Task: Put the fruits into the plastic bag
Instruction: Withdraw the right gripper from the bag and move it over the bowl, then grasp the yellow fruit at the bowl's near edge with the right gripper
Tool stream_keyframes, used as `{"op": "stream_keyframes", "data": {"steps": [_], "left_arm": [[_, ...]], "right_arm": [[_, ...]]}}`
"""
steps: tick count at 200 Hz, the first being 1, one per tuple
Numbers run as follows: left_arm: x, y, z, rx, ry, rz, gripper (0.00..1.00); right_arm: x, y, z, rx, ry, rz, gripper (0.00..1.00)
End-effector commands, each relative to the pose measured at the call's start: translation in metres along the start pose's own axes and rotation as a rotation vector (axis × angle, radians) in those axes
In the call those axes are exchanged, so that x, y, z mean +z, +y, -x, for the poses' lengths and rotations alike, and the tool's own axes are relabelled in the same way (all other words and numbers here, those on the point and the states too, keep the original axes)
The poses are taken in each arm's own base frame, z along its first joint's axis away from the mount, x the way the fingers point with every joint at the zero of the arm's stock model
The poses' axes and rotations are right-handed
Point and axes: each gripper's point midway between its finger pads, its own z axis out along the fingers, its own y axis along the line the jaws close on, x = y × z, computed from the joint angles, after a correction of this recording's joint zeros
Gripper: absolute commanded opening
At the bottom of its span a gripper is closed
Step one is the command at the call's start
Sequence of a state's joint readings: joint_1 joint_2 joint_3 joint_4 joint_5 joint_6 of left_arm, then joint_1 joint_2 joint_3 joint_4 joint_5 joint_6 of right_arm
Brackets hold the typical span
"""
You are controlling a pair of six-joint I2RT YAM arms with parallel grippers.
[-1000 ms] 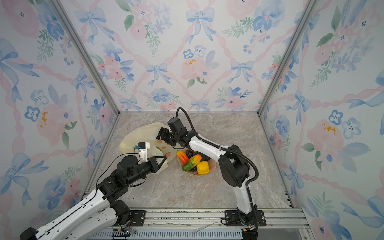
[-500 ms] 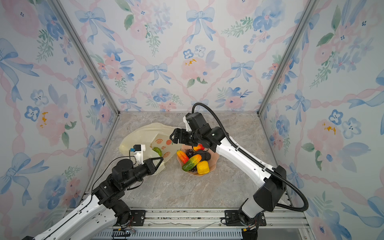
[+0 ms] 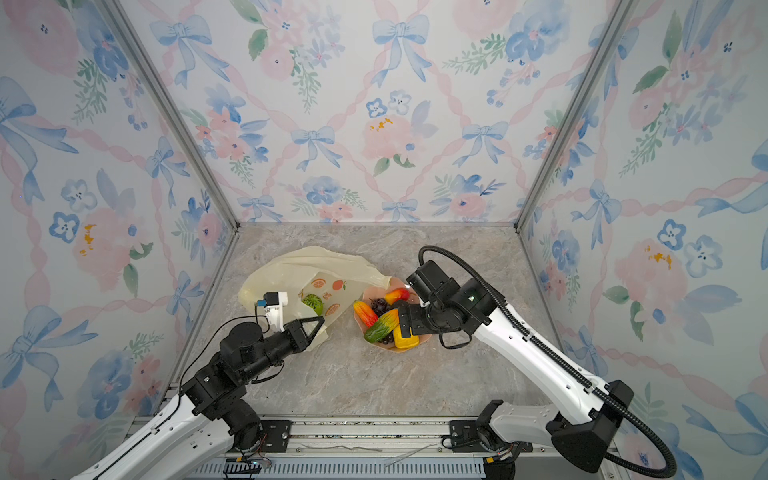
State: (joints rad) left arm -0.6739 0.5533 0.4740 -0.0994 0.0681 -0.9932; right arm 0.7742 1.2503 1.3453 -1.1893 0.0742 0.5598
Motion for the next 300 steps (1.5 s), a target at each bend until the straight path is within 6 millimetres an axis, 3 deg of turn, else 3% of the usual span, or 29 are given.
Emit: {"op": "stream_keyframes", "data": {"steps": [1,133,235,300], "left_arm": [[0.001,0.006,-0.002,-0.008,0.003,0.02,0.0],[0.014,0.004,-0.003,0.004,0.052,0.05,0.0],[0.011,0.008,-0.004,-0.018,0.034,0.052,0.0],[0.004,0.013,-0.005,-0.043,0.01,0.044,0.0]], "right_arm": [[0.005,-0.015,-0.02,-0.035,0.057,-0.073,0.97],[0.079,0.019,-0.013,-0.145,0.156,-0.022,0.99],[0.127,0.012,-0.022,-0.119,0.221,-0.021,0.99],[0.14,-0.001,-0.018,-0.084,0.198,-0.053,0.85]]}}
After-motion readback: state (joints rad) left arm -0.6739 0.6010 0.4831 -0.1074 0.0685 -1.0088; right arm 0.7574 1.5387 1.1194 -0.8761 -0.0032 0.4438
